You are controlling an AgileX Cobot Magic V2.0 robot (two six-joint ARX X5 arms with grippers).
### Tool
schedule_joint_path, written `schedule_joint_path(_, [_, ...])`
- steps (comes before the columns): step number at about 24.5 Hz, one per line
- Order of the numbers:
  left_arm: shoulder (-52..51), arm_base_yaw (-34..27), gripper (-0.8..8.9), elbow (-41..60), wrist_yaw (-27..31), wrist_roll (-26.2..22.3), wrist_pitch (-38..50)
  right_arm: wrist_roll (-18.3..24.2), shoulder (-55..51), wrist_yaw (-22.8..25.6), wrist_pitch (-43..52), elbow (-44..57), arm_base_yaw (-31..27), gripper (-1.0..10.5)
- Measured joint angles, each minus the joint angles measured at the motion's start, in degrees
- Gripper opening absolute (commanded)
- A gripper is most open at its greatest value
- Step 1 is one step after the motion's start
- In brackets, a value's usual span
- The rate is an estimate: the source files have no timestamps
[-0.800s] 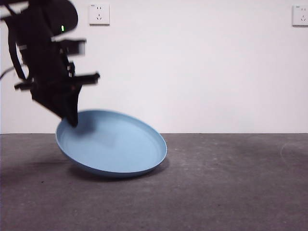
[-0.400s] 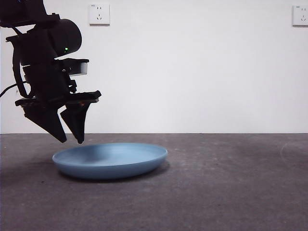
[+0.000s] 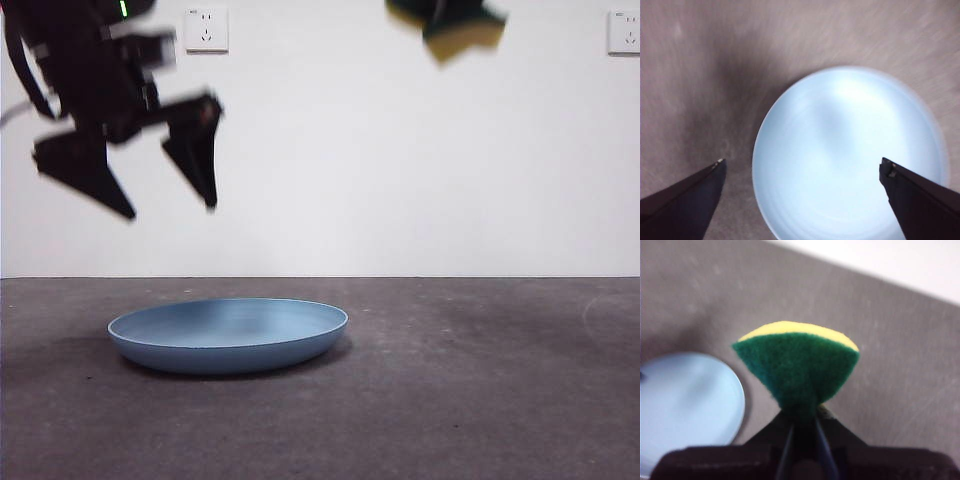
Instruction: Pick up the plate,pick up the cloth,clean the plate with the cloth
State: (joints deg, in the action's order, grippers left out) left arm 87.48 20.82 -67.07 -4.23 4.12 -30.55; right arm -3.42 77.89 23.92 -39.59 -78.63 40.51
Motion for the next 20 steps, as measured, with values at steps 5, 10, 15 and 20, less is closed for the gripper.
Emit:
schedule_joint_path(5, [-7.91, 0.02, 5.52, 0.00, -0.22, 0.00, -3.91, -1.29, 8.37, -3.08, -1.44, 0.00, -3.50, -0.1])
schedule_joint_path(10, [-18.29, 0.04, 5.52, 0.00, -0.26, 0.00, -8.37, -4.79, 19.61, -18.93, -1.55, 0.00, -10.91, -0.1])
schedule_joint_path(15, [-23.02, 0.02, 5.52, 0.00, -0.24, 0.00, -10.58, -5.68, 28.00, -27.34, -2.16, 0.00, -15.08, -0.1])
schedule_joint_path(20, [-23.21, 0.04, 5.52, 0.00, -0.24, 0.00, -11.10, -5.79, 30.16, -29.59, -2.19, 0.00, -15.37, 0.1])
